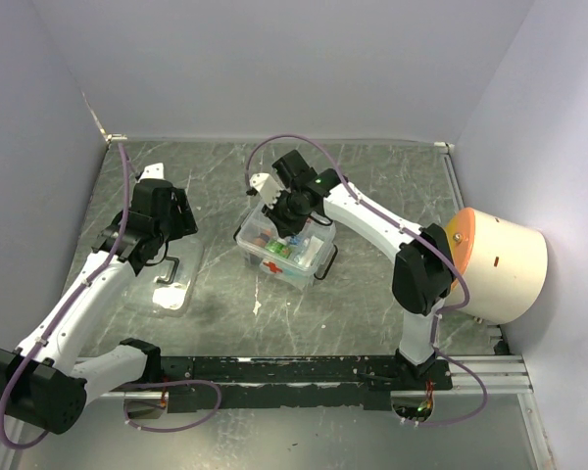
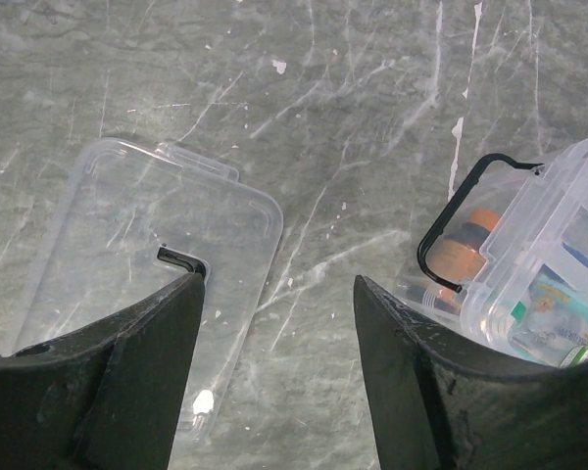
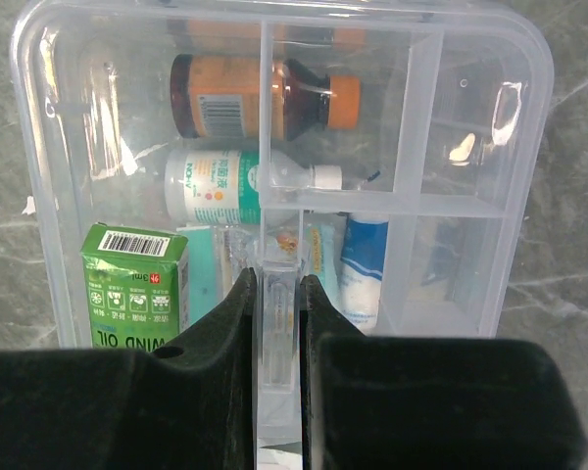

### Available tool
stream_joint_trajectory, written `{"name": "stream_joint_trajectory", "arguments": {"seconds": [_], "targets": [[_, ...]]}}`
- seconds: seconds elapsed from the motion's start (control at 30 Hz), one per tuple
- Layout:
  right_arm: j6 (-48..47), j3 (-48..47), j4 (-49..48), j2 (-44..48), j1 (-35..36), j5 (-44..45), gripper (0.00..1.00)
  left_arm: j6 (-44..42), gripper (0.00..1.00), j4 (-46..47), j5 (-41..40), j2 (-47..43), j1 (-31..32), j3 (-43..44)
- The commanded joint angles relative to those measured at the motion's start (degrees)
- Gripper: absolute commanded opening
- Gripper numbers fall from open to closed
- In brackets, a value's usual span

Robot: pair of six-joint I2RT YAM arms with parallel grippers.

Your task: Organize the medicine kit

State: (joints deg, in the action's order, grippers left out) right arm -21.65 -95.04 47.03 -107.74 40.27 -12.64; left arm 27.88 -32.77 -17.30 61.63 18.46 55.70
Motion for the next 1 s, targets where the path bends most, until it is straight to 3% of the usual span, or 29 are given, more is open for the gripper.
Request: {"name": "stream_joint_trajectory", "arguments": {"seconds": [0.0,0.53,0.7,0.77,0.97], "targets": [[1.6,-0.5,1.5,0.1,0.4,-3.5,0.00,-0.5,0.73,1.6,1.1,-0.2,-0.4,0.1],[0.6,4.0,-4.5,-1.6,0.3,0.8,0.01,-0.5,0.73,1.6,1.3,0.0,-0.4,0.0],[2.4,2.9,-3.5,-2.3,0.3,3.5,0.12,-0.7,0.78,1.6,2.1,0.3,-0.4,0.2],[4.1,1.3,-2.1,-1.9,0.3,3.6,0.22,-0.8,0.80,1.8,2.5,0.5,-0.4,0.0],[7.4,0.9,-2.5,3.1,0.5,3.4,0.40,-0.5,0.85,1.9,3.9,1.8,-0.4,-0.2]]}}
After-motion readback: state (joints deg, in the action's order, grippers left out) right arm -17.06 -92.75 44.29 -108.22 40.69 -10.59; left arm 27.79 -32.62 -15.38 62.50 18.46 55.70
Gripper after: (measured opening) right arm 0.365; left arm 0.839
